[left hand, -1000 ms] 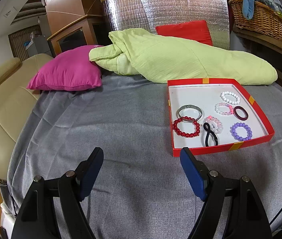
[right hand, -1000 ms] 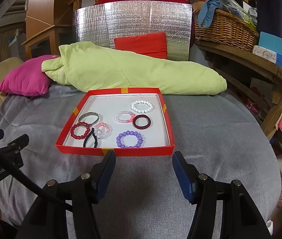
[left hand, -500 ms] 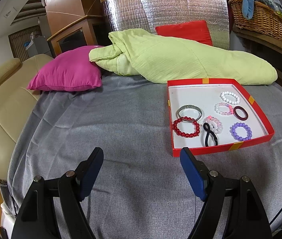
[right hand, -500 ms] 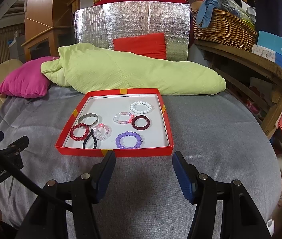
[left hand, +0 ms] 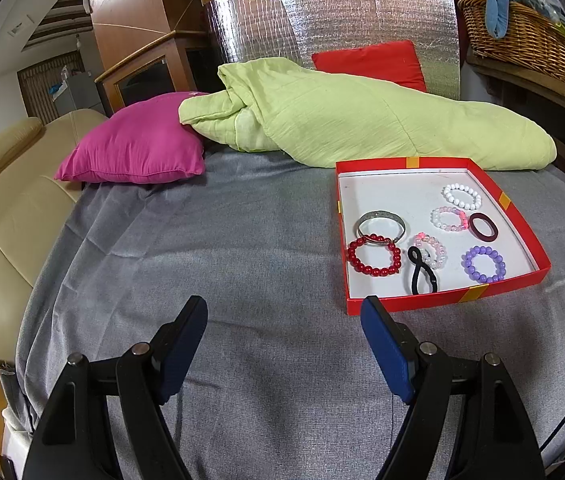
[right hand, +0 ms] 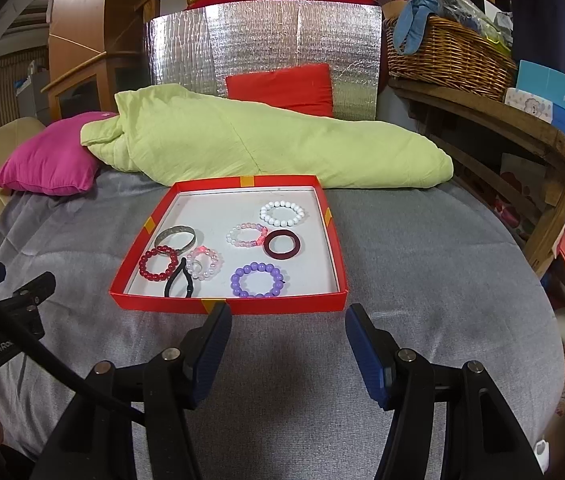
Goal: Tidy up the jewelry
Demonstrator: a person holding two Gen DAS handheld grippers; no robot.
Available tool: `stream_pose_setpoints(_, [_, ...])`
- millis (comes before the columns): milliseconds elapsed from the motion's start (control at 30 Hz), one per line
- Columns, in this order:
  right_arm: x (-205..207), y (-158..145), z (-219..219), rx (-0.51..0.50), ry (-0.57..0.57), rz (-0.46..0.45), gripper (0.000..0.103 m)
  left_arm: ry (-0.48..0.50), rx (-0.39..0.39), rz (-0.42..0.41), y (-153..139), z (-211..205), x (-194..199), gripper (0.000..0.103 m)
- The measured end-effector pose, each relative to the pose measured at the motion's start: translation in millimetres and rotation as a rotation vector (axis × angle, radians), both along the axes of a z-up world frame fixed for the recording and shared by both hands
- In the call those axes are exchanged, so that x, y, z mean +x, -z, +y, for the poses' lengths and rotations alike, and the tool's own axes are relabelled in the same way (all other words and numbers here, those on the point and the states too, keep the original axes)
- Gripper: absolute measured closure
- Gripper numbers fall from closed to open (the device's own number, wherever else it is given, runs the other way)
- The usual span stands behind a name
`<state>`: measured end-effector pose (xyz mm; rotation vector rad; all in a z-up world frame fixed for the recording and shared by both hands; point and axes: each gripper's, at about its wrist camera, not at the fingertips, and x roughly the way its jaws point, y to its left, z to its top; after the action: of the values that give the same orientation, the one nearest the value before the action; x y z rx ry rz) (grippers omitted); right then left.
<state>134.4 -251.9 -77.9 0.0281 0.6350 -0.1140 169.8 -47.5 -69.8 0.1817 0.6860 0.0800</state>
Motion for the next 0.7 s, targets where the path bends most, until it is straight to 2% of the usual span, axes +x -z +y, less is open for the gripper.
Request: stream_pose_setpoints(700, [-0.3, -1.2, -5.1, 0.007, 0.015, -0.005, 0.04, 0.005, 0.013, -0.006, 0.3, -3.9, -0.5, 0.023])
